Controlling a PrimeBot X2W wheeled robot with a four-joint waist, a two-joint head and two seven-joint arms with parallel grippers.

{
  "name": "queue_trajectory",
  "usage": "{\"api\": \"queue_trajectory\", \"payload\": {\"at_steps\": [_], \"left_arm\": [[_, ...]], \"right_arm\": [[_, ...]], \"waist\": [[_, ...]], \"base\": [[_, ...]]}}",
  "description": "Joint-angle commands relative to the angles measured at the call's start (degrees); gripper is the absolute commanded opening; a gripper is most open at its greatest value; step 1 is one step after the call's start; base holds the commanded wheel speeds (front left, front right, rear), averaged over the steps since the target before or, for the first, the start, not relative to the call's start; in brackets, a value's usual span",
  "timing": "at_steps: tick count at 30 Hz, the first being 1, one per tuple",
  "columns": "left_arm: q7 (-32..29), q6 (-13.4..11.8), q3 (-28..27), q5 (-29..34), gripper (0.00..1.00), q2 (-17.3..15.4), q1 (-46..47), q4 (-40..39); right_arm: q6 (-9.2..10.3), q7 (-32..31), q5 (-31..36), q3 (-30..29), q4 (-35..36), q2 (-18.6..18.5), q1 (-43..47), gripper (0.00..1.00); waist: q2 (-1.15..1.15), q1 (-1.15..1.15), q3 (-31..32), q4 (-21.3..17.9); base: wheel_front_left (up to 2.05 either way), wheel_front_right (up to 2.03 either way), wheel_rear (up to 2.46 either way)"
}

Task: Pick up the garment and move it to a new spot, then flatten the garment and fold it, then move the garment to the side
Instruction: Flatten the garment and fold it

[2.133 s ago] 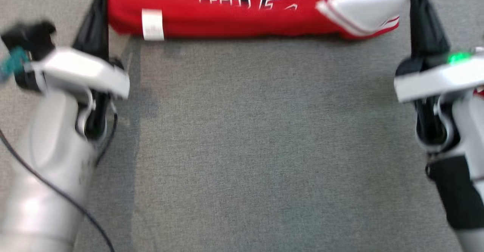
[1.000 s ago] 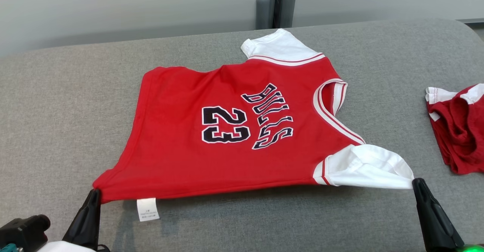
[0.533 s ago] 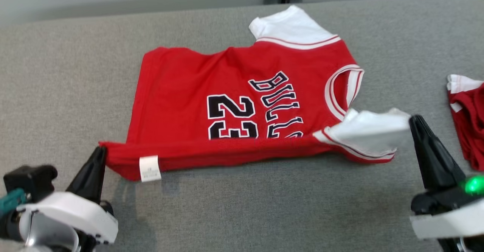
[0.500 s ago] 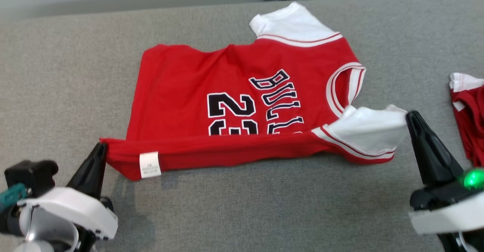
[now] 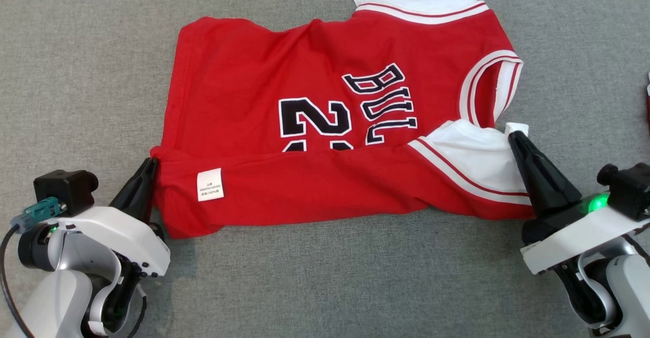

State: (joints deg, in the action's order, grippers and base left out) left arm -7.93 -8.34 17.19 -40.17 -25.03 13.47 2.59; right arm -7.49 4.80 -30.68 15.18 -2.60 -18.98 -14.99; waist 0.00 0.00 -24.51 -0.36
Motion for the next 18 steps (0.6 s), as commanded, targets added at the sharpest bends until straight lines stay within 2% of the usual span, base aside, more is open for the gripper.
{"api": "queue_trajectory", "payload": {"at_steps": [1,8,9,10,11,12,13,18], "left_arm": [[0.7,0.5,0.0,0.3,0.00,0.0,1.3,1.1],[3.0,1.6,0.0,-0.1,0.00,1.1,2.6,5.1],[3.4,1.8,-0.1,-0.2,0.11,1.2,2.6,5.5],[4.1,1.7,-0.3,-0.2,0.48,1.4,2.7,5.9],[4.7,1.8,-0.4,-0.1,0.94,1.5,2.6,6.1],[5.6,2.0,-0.6,-0.4,1.00,1.8,2.6,6.1],[6.5,1.9,-0.9,-0.4,1.00,2.1,2.4,6.1],[13.3,-0.1,-3.4,0.2,1.00,3.8,0.9,3.7]], "right_arm": [[-0.01,1.0,-0.7,0.2,-1.4,-0.2,-0.5,0.00],[-0.01,3.8,-2.7,1.1,-5.7,0.5,0.1,0.00],[-0.01,4.5,-2.8,1.1,-6.0,0.6,-0.1,0.00],[-0.01,5.0,-2.9,1.0,-6.4,0.7,-0.4,0.00],[-0.01,5.6,-3.1,1.1,-6.5,0.9,-0.7,0.15],[-0.01,6.1,-3.3,1.0,-6.4,1.2,-0.9,0.61],[-0.01,6.6,-3.2,0.7,-6.4,1.3,-1.1,1.00],[-0.01,8.8,-0.8,-3.2,-4.1,2.4,-0.1,1.00]], "waist": [[0.00,0.00,-0.1,0.1],[0.00,0.00,0.3,0.0],[0.00,0.00,0.4,-0.1],[0.00,0.00,0.6,-0.2],[0.00,0.00,0.8,-0.3],[0.00,0.00,1.1,-0.4],[0.00,0.00,1.4,-0.5],[0.00,0.00,3.4,-0.6]], "base": [[0.00,0.00,0.00],[0.00,0.00,0.00],[0.00,0.00,0.00],[0.00,0.00,0.00],[0.00,0.00,0.00],[0.00,0.00,0.00],[0.00,0.00,0.00],[0.00,0.00,0.00]]}}
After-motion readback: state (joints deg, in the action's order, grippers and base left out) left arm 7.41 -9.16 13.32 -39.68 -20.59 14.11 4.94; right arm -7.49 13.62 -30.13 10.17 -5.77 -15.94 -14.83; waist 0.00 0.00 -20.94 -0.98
